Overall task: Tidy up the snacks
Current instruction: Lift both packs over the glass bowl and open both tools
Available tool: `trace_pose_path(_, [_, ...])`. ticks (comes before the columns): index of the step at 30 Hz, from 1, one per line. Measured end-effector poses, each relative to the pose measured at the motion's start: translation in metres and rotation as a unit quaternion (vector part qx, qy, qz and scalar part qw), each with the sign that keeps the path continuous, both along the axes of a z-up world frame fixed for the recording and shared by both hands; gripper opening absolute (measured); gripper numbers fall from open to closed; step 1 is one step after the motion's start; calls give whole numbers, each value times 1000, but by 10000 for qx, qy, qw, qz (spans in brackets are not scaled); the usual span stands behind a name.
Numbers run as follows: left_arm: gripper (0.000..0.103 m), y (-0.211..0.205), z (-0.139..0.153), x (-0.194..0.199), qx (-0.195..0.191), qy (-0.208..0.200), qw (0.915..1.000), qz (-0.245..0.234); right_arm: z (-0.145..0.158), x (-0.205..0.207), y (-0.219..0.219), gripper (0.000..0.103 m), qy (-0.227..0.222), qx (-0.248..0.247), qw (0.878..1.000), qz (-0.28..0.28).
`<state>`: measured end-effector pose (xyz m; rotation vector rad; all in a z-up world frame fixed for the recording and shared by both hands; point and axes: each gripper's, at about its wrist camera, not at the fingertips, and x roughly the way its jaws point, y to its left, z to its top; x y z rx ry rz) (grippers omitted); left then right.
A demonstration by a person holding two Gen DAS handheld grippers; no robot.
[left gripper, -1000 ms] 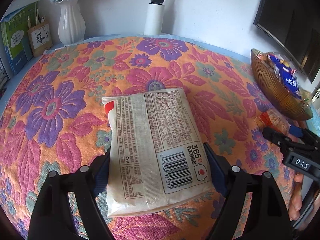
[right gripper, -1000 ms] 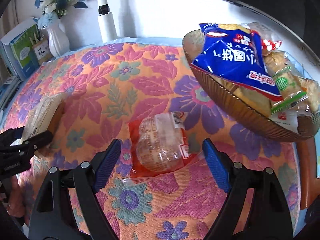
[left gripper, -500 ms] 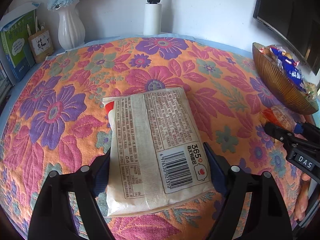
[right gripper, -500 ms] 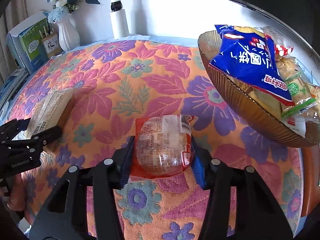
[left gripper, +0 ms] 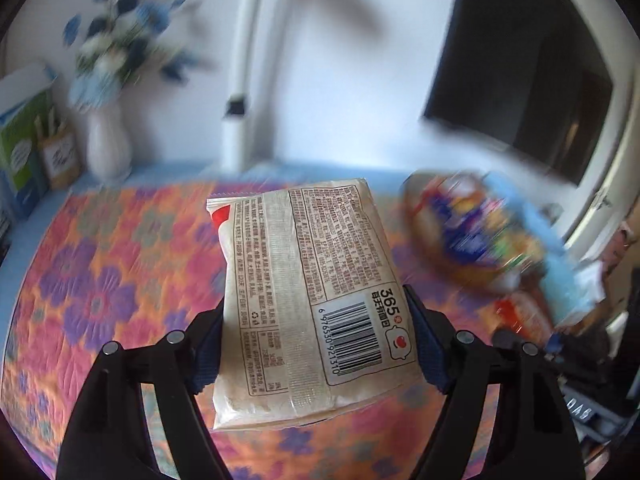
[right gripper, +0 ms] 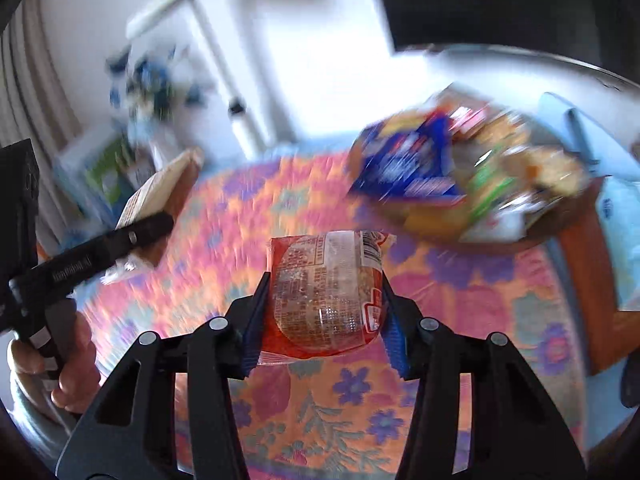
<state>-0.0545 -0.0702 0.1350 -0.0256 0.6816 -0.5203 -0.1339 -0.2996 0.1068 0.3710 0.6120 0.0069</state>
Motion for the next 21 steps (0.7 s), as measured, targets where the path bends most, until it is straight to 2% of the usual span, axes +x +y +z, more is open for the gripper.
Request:
trace_pose_path(3, [76, -27, 48, 10, -376, -241, 9981, -413, 29, -22, -30, 50, -352, 151, 9984, -405])
trace_pose_path(5, [76, -51, 71, 22, -575, -293, 9939, -891, 48, -31, -54, 50, -565, 266, 9957, -680])
trace_pose_path(8, [76, -89, 82, 51, -794, 32, 9826, -1677, 70, -38, -83, 51, -744, 410, 9909, -1044])
trace_pose_path(10, [76, -115, 74, 76, -890, 376, 9717, -2157, 80, -31, -105, 51, -760, 420, 9863, -1405])
trace_pose_path(15, [76, -159, 34, 132, -805, 1051, 9611, -2424, 81, -3, -145, 51, -714, 746, 9780, -1810])
trace_pose_path(17, [76, -172, 15, 157, -910, 1478, 9549, -2409, 77, 9, -153, 51, -682, 835, 9763, -1878])
trace_pose_path(19, [76, -180, 2, 172, -947, 1687, 9517, -2383, 71, 23, -160, 51, -640, 927, 9746, -1934])
trace_pose_path(21, [76, -186, -6, 183, -916, 1748, 9524, -2324, 63, 36, -164, 51, -564, 935, 9738, -1994])
